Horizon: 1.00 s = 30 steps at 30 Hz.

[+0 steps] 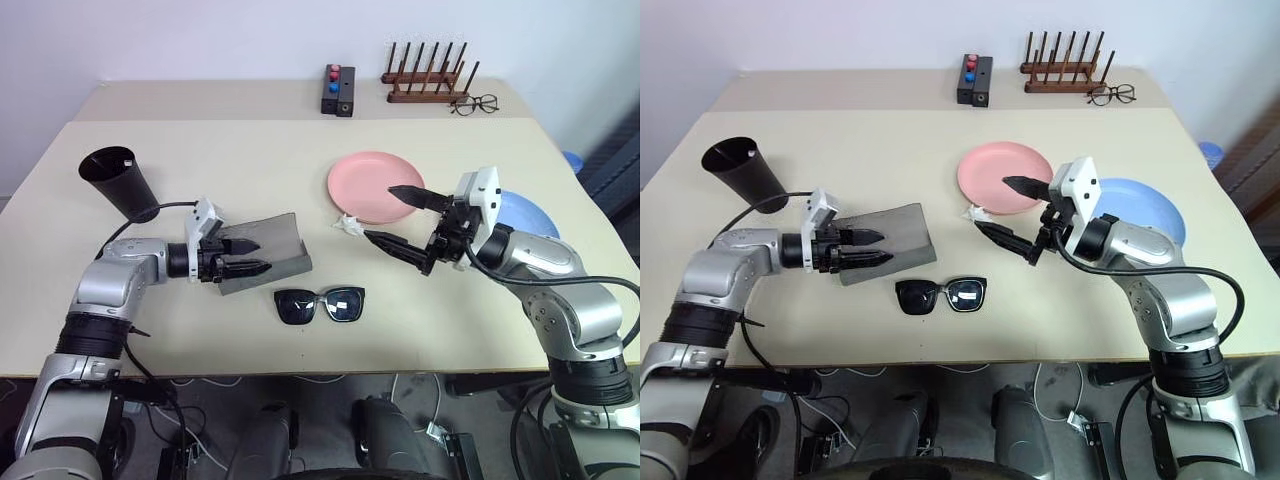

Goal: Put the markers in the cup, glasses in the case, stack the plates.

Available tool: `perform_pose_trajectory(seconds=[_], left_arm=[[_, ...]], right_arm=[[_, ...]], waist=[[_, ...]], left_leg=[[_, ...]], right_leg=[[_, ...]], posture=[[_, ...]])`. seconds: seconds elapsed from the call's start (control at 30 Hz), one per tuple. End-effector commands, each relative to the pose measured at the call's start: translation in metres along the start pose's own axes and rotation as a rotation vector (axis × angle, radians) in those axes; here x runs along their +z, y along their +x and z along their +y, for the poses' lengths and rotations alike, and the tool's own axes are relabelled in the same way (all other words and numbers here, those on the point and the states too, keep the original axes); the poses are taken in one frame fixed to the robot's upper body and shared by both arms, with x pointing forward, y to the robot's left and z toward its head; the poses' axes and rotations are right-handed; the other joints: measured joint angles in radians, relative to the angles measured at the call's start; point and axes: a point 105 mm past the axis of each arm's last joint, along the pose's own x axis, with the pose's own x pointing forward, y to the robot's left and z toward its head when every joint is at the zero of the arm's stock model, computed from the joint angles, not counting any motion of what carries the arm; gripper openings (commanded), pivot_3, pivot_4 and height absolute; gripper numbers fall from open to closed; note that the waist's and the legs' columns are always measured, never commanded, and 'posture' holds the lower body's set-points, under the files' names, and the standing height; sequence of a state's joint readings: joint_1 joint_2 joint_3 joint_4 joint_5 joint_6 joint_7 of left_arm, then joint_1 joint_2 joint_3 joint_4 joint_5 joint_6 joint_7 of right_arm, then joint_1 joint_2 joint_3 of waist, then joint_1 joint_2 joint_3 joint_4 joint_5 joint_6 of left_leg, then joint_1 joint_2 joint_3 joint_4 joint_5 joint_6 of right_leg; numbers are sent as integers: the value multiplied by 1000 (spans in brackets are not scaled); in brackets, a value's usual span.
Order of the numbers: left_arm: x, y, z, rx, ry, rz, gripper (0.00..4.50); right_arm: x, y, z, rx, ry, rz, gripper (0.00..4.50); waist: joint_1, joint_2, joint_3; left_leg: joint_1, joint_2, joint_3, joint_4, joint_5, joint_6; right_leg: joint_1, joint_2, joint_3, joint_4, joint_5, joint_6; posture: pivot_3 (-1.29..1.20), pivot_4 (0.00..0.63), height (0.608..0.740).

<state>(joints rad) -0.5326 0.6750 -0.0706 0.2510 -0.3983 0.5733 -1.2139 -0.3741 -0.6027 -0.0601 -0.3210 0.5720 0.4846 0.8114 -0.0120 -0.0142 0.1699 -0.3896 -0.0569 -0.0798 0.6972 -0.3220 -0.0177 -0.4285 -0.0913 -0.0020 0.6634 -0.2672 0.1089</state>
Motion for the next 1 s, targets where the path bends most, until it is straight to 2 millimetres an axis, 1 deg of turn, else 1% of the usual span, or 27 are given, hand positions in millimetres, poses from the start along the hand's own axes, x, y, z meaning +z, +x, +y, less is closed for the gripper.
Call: perform_pose_trajectory(seconds=[0.03,0.13,0.27,0.3,0.33,0.37,0.47,0.73,0.8,0.9,1.0], left_arm=[[3,-3,-3,-28,48,28,3210],[0,-2,-6,-57,53,53,3210],[-5,2,-3,-60,64,74,3210],[-5,3,-3,-62,63,75,2778],[-6,4,-3,-61,67,79,2661],[-6,4,-2,-61,70,82,2352],[-7,4,1,-53,79,85,853],[-9,2,4,-71,76,108,853],[-7,0,4,-93,84,119,853],[2,-4,7,-131,128,129,853],[5,-7,11,-165,176,165,853]], right_arm=[[13,0,5,12,-48,-40,4500],[12,0,5,8,-47,-38,4500],[10,0,5,3,-49,-33,4500],[9,0,5,2,-51,-29,4500],[9,0,5,2,-53,-27,4500],[9,0,6,2,-52,-26,4500],[9,-1,6,0,-52,-25,4500],[8,-1,6,-6,-57,-21,4500],[8,-1,6,-5,-57,-21,4500],[8,1,7,-2,-58,-24,4500],[8,2,6,-2,-59,-26,4500]], waist=[[0,0,0],[0,0,0],[0,0,0],[0,0,0],[0,0,0],[0,0,0],[1,0,0],[-1,0,0],[-1,0,0],[0,0,0],[-1,0,0]], left_leg=[[0,0,0,0,0,0],[0,0,0,0,0,0],[0,0,0,0,0,0],[0,0,0,0,0,0],[0,0,0,0,0,0],[0,0,0,0,0,0],[0,0,0,0,0,0],[0,0,0,0,0,0],[0,0,0,0,0,0],[0,0,0,0,0,0],[0,0,0,0,0,0]], right_leg=[[0,0,0,0,0,0],[0,0,0,0,0,0],[0,0,0,0,0,0],[0,0,0,0,0,0],[0,0,0,0,0,0],[0,0,0,0,0,0],[0,0,0,0,0,0],[0,0,0,0,0,0],[0,1,0,0,0,0],[0,1,0,0,0,0],[0,1,0,0,0,0]], posture=[[0,150,740],[0,150,740],[0,150,740],[0,150,740],[0,150,740],[0,150,740],[0,150,740],[0,150,740],[0,150,740],[0,150,740],[0,150,740]])
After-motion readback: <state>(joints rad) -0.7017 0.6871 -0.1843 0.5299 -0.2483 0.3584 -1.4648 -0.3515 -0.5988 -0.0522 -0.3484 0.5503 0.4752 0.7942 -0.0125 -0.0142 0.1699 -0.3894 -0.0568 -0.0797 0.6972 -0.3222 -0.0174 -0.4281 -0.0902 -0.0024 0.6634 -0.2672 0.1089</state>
